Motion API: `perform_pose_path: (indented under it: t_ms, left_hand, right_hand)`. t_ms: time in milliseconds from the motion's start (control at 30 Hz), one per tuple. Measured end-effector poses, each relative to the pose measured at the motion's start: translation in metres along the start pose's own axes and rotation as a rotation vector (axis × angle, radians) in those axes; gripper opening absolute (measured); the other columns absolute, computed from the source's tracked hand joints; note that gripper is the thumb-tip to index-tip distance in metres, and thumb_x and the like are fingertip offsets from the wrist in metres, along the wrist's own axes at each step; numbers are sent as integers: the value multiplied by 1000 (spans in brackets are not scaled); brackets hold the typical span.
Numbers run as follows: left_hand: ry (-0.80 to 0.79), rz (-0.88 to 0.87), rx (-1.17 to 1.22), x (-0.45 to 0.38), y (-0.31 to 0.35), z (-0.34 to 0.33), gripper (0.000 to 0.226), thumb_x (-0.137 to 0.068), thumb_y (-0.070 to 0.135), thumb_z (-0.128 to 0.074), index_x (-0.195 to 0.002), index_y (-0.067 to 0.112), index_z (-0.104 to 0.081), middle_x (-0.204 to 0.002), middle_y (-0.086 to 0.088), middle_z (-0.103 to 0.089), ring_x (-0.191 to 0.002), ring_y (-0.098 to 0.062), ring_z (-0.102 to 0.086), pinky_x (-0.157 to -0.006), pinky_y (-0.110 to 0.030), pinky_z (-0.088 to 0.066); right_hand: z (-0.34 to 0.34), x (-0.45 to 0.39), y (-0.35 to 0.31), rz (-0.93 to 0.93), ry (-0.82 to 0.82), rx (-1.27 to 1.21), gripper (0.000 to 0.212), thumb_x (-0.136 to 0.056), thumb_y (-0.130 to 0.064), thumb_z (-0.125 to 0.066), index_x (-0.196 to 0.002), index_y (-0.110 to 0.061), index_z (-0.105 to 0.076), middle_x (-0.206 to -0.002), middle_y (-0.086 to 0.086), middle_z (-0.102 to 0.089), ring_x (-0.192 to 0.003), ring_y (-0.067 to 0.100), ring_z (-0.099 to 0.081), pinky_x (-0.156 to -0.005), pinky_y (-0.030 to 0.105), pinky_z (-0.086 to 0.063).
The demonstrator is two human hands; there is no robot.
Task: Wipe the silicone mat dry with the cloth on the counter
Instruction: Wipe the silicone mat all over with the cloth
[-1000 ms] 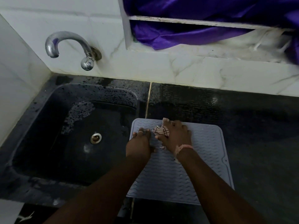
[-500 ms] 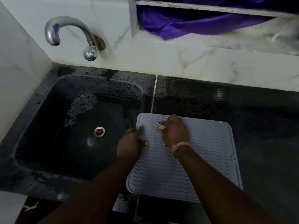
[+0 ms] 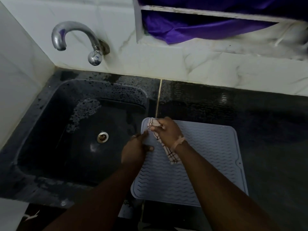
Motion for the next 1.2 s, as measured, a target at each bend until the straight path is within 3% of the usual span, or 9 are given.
perform_pose_path:
  t_ms: [100,200,300,400,500,833,933,1067,1200]
  left_hand:
    - [-4,33,28,2,5,-1,53,-98,37,-57,-148,43,-38,-148,0,-46,-101,-1,-56,-87,-31,-44]
    - [3,84,-154,5,21,-3,57,-97,34,-56,-150,39,-35,-147,-7,-41,-116,-21,-56,-89,-41,-49]
    - [60,93,-326,8,41,-4,60,-94,28,-57,-149,33,-34,-153,-9,-34,-132,-35,-43,-96,-50,-50]
    - [45,-1,-315,4,54,-9,67,-91,14,-47,-154,30,-30,-162,-6,-25,-139,-37,-35,-108,-51,-42]
    - [-28,-87,-291,-2,55,-18,71,-89,14,-55,-154,29,-33,-165,-3,-22,-146,-32,-29,-115,-45,-37]
    - [-124,-69,-418,-11,59,-17,90,-78,42,-80,-153,34,-31,-166,3,-19,-146,-30,-31,-110,-49,-42]
    - [-136,-93,-431,-12,61,-12,96,-73,43,-83,-152,34,-30,-165,3,-22,-144,-28,-35,-110,-48,-43]
    - [-204,-124,-534,-13,58,-8,108,-71,41,-85,-156,36,-19,-167,4,-13,-146,-28,-30,-111,-47,-43]
    - [-168,-153,-566,-12,57,-10,113,-70,43,-85,-156,38,-13,-167,5,-9,-147,-29,-26,-105,-46,-47]
  right_hand:
    - [50,29,19,-135,-27,-322,14,-92,-31,-69,-100,-21,-75,-97,-1,-76,-93,15,-70,-86,38,-56]
    - [107,66,58,-265,79,-470,13,-93,-33,-68,-94,-23,-75,-95,-1,-77,-94,18,-72,-81,33,-57]
    - [145,94,103,-399,427,-179,25,-96,-37,-62,-110,-17,-70,-109,9,-69,-103,28,-65,-82,32,-50]
    - [139,114,133,-452,308,325,68,-97,-49,-53,-154,-21,-29,-151,21,-30,-130,45,-41,-108,49,-37]
    - [115,125,151,-358,272,476,87,-91,-68,-46,-159,-33,-4,-166,7,-4,-150,36,-13,-119,51,-18]
    - [93,102,152,-268,793,105,47,-97,0,-48,-143,-10,-52,-153,16,-41,-146,30,-32,-123,42,-23]
    - [102,94,154,-308,881,38,50,-95,3,-50,-143,-12,-53,-154,15,-39,-147,28,-32,-125,26,-12]
    - [98,79,154,-312,768,243,49,-99,-13,-53,-147,-10,-47,-156,20,-36,-147,35,-28,-124,47,-18]
    - [95,78,154,-342,823,123,56,-95,-3,-50,-148,-20,-47,-156,10,-39,-147,27,-30,-122,44,-25]
Point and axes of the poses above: each hand's wrist, its own x-axis away from the middle knuckle, its own z-axis out of the back of the hand, y = z × x, the point moved 3 cm from there along -x, towards the middle knuckle
